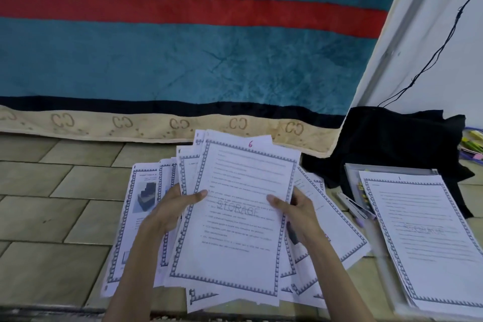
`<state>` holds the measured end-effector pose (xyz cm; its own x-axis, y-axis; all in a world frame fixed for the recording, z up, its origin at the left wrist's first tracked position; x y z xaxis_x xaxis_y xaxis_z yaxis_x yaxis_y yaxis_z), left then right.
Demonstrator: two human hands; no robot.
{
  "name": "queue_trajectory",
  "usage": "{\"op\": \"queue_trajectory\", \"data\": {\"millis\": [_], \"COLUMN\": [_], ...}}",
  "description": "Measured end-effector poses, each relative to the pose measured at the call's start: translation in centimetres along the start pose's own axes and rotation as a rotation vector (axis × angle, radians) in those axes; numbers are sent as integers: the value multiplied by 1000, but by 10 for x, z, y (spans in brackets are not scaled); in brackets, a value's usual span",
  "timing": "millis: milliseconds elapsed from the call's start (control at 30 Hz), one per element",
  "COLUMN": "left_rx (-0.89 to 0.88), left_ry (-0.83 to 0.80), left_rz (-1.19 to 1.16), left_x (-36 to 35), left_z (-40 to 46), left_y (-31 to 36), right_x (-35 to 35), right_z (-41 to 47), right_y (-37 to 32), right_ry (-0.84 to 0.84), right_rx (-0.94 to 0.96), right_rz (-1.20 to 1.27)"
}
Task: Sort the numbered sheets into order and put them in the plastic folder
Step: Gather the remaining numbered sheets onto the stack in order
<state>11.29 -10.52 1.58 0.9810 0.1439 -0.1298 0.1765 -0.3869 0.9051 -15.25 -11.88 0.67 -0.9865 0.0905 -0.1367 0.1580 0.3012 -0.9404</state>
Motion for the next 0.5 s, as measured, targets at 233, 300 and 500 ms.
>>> {"op": "queue_trajectory", "data": {"millis": [233,300,500], "left_rx": [-58,-76,-182], "left_ry": [-112,-21,570], "left_rz": [-31,32,482], "left_x": [-62,-60,9], "left_z": [-6,-1,15], "left_y": [26,22,1], "right_x": [45,69,142], "right_z": [1,-2,-8], "right_y": [-20,-32,-26], "right_ry": [-76,-27,279], "right_rx": [-85,-4,-83], "right_rz": [-208,-279,-474]}}
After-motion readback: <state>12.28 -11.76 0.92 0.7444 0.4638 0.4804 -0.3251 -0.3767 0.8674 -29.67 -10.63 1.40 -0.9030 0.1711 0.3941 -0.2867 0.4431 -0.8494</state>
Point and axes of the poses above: each hand's wrist, its own z-axis towards the middle knuckle, its own x-axis out of the back of the hand, y = z × x, the point moved 5 cm from there along z, towards the middle knuckle, and after that the axes turned 5 degrees about y, right-handed, at the moved point
